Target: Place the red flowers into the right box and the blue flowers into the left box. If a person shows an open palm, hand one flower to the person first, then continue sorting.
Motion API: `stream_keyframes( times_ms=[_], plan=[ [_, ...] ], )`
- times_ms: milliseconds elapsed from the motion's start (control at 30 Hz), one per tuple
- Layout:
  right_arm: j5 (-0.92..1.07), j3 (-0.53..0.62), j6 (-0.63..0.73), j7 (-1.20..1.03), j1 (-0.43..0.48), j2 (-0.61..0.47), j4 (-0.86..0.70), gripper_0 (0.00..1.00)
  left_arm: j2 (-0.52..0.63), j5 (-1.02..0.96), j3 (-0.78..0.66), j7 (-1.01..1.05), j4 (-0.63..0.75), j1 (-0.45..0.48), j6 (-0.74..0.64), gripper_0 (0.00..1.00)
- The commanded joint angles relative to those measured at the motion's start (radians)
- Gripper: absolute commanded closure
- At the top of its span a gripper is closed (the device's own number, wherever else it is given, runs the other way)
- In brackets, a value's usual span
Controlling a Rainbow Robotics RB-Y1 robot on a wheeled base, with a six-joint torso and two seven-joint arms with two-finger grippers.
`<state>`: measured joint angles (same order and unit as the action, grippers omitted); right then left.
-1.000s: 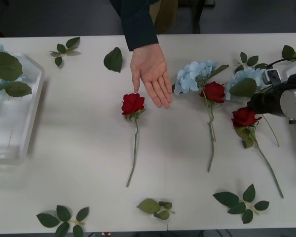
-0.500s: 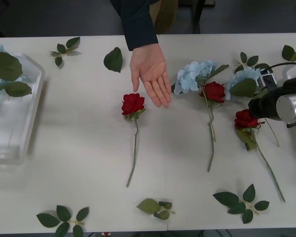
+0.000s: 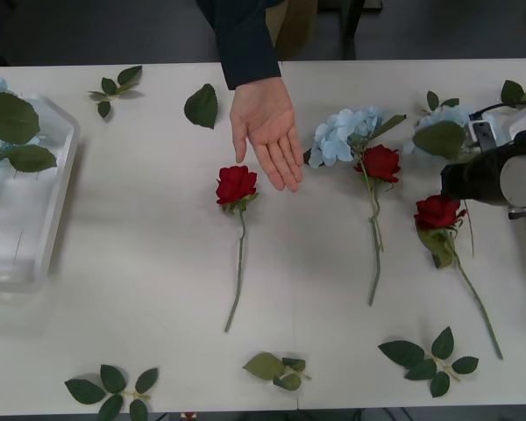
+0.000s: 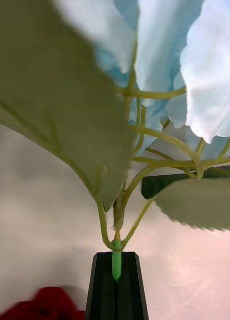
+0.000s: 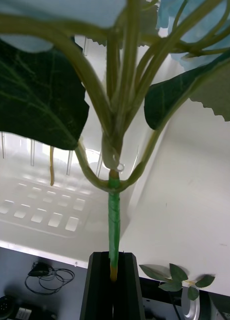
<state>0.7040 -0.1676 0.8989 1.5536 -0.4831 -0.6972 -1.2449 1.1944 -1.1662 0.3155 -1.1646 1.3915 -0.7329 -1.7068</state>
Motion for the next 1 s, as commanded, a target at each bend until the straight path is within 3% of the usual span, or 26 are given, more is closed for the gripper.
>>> stream_keyframes(
  times_ms=[33, 233, 367, 533, 567, 667, 800, 1000],
  plan=[
    [0.08, 0.151, 0.097, 0.033, 0.004, 0.004, -0.165, 1.0, 0.016, 0.005, -0.033, -0.064, -0.002, -0.037, 0.007, 1.0],
    [0.215, 0.296, 0.249, 0.031, 0.023, 0.005, -0.376, 1.0, 0.016, 0.006, -0.033, -0.067, -0.003, -0.037, 0.006, 1.0],
    [0.344, 0.395, 0.272, 0.034, 0.13, 0.005, -0.607, 1.0, 0.016, 0.005, -0.033, -0.067, -0.003, -0.037, 0.004, 1.0],
    [0.381, 0.418, 0.207, 0.02, 0.256, 0.005, -0.838, 1.0, 0.016, 0.005, -0.032, -0.069, -0.002, -0.037, 0.004, 1.0],
    [0.391, 0.416, 0.14, 0.01, 0.33, 0.007, -0.959, 1.0, 0.016, 0.005, -0.033, -0.067, -0.003, -0.037, 0.004, 1.0],
    [0.393, 0.402, 0.055, -0.001, 0.414, 0.035, -1.128, 1.0, 0.016, 0.005, -0.033, -0.069, -0.003, -0.037, 0.003, 1.0],
    [0.35, 0.349, 0.018, -0.006, 0.428, 0.093, -1.277, 1.0, 0.016, 0.005, -0.033, -0.07, -0.002, -0.037, 0.001, 1.0],
    [0.153, 0.174, 0.002, -0.012, 0.319, 0.182, -1.334, 1.0, 0.016, 0.005, -0.033, -0.07, -0.003, -0.037, -0.002, 1.0]
  ],
)
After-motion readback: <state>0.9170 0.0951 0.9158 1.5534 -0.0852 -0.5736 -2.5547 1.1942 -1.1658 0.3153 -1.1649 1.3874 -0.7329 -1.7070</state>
